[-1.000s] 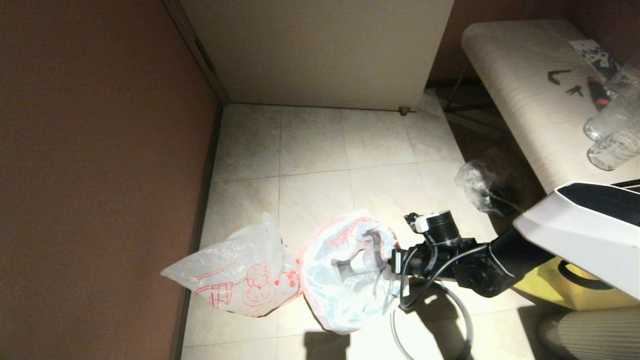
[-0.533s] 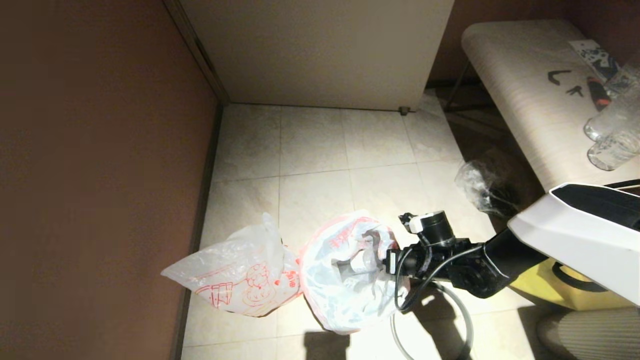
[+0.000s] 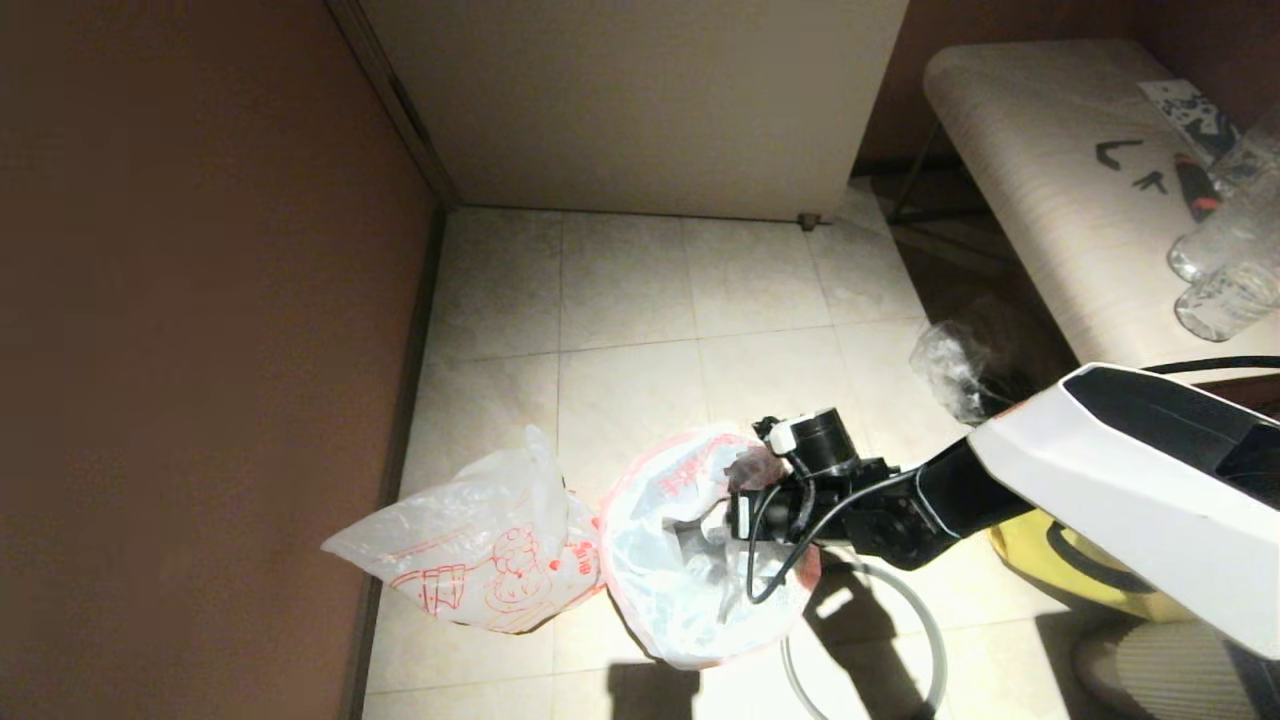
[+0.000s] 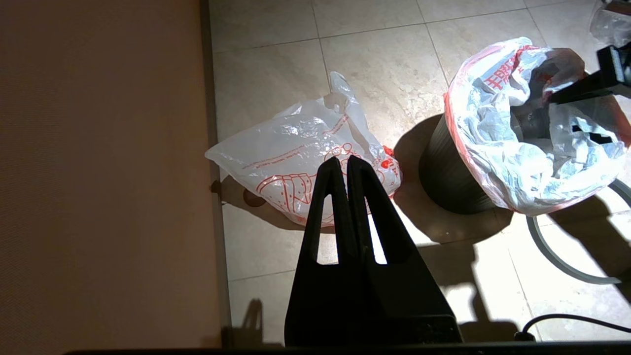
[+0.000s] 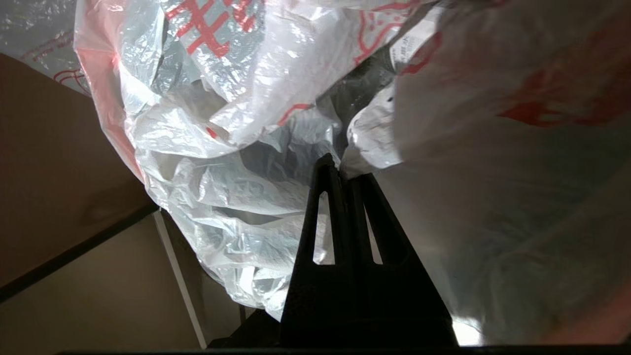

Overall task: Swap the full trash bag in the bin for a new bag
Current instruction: Place the trash bag on the floor

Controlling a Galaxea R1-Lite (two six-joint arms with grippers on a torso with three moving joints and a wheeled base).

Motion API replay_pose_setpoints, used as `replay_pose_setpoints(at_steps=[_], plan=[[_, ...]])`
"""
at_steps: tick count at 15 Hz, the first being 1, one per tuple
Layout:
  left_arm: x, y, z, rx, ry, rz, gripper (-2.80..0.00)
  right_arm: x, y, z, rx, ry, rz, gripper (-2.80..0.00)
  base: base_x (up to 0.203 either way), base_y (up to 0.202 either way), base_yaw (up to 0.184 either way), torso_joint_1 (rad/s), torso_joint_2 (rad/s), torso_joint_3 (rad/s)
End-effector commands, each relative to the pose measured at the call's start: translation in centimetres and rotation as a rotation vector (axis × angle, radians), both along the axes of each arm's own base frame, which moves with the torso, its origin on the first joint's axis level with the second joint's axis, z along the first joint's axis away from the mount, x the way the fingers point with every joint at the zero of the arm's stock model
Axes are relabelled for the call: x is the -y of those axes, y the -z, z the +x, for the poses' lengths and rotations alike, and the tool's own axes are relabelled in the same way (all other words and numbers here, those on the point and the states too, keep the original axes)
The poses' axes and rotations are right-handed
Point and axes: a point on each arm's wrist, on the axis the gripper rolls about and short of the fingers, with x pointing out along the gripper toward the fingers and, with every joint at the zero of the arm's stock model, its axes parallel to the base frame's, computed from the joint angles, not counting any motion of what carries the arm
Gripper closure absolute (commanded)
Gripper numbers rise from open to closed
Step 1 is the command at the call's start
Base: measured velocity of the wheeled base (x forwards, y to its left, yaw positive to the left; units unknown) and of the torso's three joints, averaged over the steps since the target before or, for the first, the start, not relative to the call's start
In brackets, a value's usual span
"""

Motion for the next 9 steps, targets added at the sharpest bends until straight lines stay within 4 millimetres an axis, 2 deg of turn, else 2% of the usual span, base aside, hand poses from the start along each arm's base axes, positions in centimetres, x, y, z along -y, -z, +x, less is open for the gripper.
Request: replay_pose_setpoints(at_steps=[1,5,7,9], plan=[[0.0,0.1,0.0,-0.003,0.001,0.001,0.00,-1.3,0.1,0.4,-0.002,-0.018,-0.001,0.00,0.000,0.000,0.000,0.000,0.00,0.000],[0.0,0.1,0.0,-0.003,0.001,0.001,0.00,-3.6,-1.2,0.2,-0.019,-0.058,-0.012,0.00,0.000,0.000,0.000,0.000,0.00,0.000],[0.0,0.1,0.0,-0.003,0.000,0.000,0.00,-2.9,-2.5,-0.7,-0.038,-0.036,0.003,0.00,0.000,0.000,0.000,0.000,0.00,0.000],[0.0,0.1,0.0,-0.002,0.001,0.001,0.00,-0.4,-2.6,-2.4,-0.095,0.000,-0.015,0.00,0.000,0.000,0.000,0.000,0.00,0.000]])
